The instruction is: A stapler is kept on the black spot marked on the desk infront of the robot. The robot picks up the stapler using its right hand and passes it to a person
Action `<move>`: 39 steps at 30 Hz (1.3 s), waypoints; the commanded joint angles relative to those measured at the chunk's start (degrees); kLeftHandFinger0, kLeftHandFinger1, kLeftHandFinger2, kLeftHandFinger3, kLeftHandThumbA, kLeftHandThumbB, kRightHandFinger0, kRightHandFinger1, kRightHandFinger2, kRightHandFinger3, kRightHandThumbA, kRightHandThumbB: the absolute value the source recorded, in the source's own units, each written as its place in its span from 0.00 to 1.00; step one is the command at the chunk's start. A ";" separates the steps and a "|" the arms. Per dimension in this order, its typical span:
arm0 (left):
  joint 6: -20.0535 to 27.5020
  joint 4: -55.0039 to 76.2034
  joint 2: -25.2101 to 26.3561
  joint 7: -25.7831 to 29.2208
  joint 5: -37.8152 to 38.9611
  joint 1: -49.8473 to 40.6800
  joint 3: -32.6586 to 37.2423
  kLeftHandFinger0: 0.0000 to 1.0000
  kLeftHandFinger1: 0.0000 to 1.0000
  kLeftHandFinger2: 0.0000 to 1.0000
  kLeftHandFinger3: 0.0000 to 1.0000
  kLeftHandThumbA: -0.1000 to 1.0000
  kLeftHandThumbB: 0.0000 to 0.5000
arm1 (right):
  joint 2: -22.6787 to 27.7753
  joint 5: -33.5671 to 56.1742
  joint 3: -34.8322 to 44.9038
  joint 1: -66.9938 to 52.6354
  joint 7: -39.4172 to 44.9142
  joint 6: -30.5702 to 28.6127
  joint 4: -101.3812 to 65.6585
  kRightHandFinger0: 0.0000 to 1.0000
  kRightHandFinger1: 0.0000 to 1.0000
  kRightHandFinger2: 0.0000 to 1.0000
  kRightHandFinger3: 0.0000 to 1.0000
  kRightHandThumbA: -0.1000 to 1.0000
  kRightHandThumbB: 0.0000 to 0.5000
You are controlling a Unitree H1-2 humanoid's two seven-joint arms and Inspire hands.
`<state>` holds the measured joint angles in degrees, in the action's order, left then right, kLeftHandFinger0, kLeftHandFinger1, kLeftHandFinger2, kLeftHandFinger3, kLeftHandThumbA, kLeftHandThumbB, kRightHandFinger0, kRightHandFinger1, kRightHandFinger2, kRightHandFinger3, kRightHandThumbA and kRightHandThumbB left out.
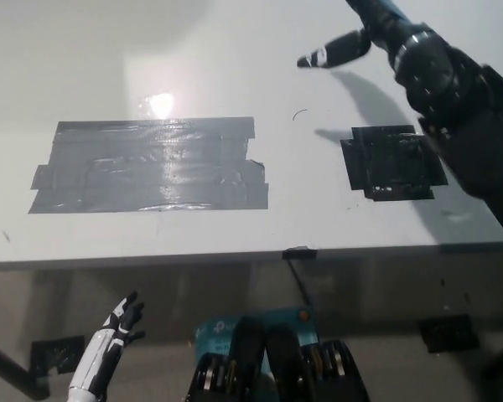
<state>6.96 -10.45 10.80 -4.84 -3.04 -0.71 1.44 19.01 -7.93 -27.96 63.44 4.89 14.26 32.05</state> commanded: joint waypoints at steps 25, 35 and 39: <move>1.83 -1.72 0.63 -1.17 0.24 0.78 0.43 0.90 1.00 1.00 1.00 0.98 0.94 | 6.66 17.67 21.32 -74.13 -6.78 -13.27 -86.48 1.00 1.00 1.00 1.00 0.65 0.69; 1.19 -0.81 0.17 -0.98 0.49 -0.29 0.48 0.92 1.00 1.00 1.00 0.94 0.95 | -12.14 3.71 21.25 -76.16 -14.24 -23.40 -57.48 1.00 1.00 1.00 0.73 0.02 0.44; 1.19 -0.99 0.40 -0.72 -0.13 0.19 0.64 0.92 1.00 1.00 1.00 0.95 0.97 | -14.42 5.35 22.53 -74.51 -12.34 -24.29 -48.77 1.00 1.00 1.00 1.00 0.41 0.63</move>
<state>6.80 -12.75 10.72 -4.76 -3.05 -0.93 1.81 11.19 -2.06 -11.15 -12.57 1.06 7.55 -25.17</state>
